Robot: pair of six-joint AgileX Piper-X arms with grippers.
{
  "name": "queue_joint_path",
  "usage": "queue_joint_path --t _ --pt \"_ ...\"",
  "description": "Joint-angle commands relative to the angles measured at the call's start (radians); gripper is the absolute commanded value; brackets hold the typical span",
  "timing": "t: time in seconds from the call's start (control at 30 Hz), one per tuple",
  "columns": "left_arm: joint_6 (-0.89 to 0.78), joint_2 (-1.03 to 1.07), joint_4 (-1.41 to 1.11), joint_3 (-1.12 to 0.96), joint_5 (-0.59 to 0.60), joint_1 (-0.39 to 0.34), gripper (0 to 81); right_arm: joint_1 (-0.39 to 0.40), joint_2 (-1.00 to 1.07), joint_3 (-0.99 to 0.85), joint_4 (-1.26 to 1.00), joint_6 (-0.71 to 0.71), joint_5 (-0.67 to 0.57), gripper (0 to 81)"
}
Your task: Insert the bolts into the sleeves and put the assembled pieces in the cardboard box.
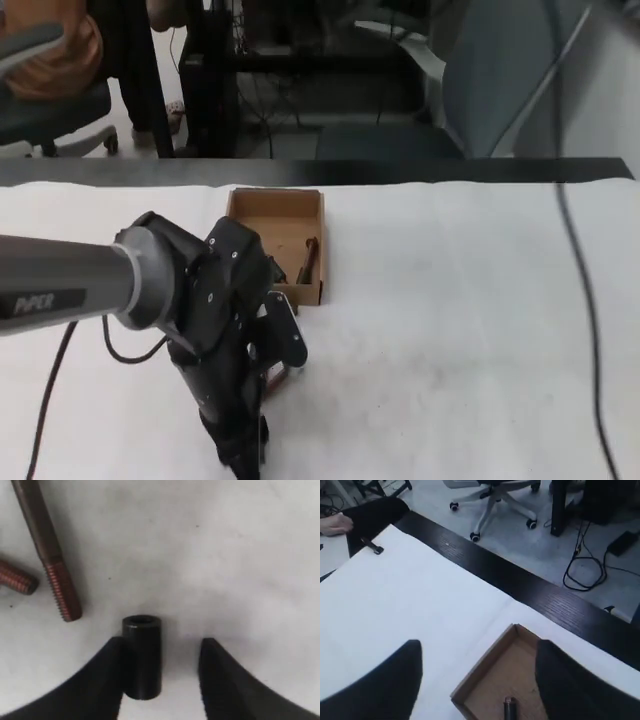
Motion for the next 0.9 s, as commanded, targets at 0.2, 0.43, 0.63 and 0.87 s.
queue_joint_path --t 0.2,0.43,0.63,0.87 --pt "-0.084 0.009 -0.018 -0.01 -0.022 -0.003 1.8 0.0 -0.133 0.153 0.319 -0.004 0.053 60.2" --pt "-0.198 -0.179 -0.033 0.0 -0.022 0.054 1.8 0.001 -0.292 0.446 0.233 0.225 0.203 60.2" --pt "-0.345 -0.501 -0.121 0.083 0.068 0.132 1.8 0.09 -0.374 0.639 0.018 0.428 0.288 60.2" --pt "-0.436 -0.994 -0.134 0.162 0.025 0.165 1.8 0.217 -0.257 0.687 -0.093 0.563 0.369 60.2"
